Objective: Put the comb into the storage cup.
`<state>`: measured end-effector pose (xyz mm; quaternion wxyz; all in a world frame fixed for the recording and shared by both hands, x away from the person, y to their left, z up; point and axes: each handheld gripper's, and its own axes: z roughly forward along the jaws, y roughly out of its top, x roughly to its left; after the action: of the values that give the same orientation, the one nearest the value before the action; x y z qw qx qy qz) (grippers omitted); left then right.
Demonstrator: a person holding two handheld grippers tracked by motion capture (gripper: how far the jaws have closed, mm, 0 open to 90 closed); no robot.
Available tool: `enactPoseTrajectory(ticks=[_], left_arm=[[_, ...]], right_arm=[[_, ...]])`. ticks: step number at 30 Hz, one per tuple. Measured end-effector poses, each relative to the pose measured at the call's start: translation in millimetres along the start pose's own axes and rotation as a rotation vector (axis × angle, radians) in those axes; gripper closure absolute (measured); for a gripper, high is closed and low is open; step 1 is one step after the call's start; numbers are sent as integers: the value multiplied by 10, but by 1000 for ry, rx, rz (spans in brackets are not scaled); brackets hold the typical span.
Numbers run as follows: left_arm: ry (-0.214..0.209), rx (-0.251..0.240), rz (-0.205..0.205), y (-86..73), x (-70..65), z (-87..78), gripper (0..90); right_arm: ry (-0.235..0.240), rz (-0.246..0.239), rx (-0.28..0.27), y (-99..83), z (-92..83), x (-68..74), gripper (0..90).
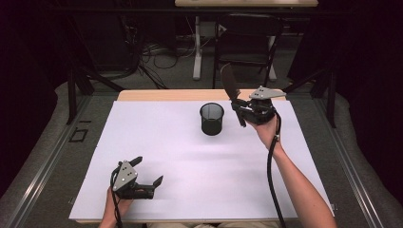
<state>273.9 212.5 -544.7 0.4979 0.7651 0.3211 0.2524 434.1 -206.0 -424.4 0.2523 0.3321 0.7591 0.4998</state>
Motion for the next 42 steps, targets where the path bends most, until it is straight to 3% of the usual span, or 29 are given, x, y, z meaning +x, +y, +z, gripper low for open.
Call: enactPoseTrajectory(ticks=[42], left_arm=[[2, -3, 1, -1, -2, 0, 3]], right_arm=[[-3, 40, -100, 139, 195, -13, 726]])
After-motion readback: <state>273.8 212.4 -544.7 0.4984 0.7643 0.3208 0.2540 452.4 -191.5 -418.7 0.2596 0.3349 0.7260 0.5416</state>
